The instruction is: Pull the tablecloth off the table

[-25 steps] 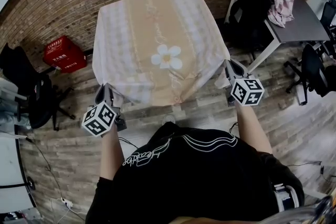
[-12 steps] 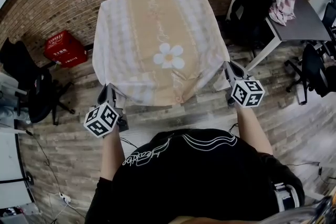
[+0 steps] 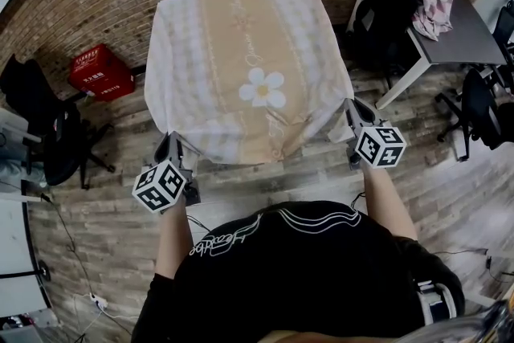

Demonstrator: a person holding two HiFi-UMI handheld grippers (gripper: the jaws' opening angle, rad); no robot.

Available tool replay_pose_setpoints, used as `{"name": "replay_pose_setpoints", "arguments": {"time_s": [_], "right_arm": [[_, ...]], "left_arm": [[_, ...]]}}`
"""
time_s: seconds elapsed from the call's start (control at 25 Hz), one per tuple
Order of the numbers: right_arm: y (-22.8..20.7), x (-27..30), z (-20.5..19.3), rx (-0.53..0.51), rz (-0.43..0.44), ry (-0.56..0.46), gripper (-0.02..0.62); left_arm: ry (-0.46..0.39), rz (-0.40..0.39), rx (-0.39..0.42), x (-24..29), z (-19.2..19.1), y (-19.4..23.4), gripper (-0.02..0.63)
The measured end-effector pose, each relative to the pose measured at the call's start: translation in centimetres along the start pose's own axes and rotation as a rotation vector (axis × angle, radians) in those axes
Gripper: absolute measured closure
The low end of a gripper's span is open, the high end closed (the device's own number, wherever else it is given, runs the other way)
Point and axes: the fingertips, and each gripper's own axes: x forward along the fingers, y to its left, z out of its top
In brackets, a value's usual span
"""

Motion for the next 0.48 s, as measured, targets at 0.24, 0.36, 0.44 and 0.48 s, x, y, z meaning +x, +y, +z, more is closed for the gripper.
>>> {"name": "replay_pose_setpoints", "arguments": {"time_s": [0.24, 0.36, 0.44, 0.48], "right_arm": [[1.4, -1.6, -0.4, 0.012, -0.019, -0.005, 0.598], [2.1, -2.5, -0.7, 0.026, -0.026, -0.009, 0.598], [2.6, -3.1, -0.9, 0.029, -0.033, -0.011, 0.598], [2.9, -3.5, -1.1, 0.029, -0.036, -0.012, 0.598]], "left_arm": [[0.020, -0.016, 0.000, -1.5, -0.5, 0.5, 0.600], [0.023, -0.028, 0.004, -2.1, -0.4, 0.6, 0.600], [0.024, -0.038, 0.006, -2.6, -0.5, 0.5, 0.600], [0.025, -0.043, 0.007, -2.8, -0.5, 0.5, 0.600]]}}
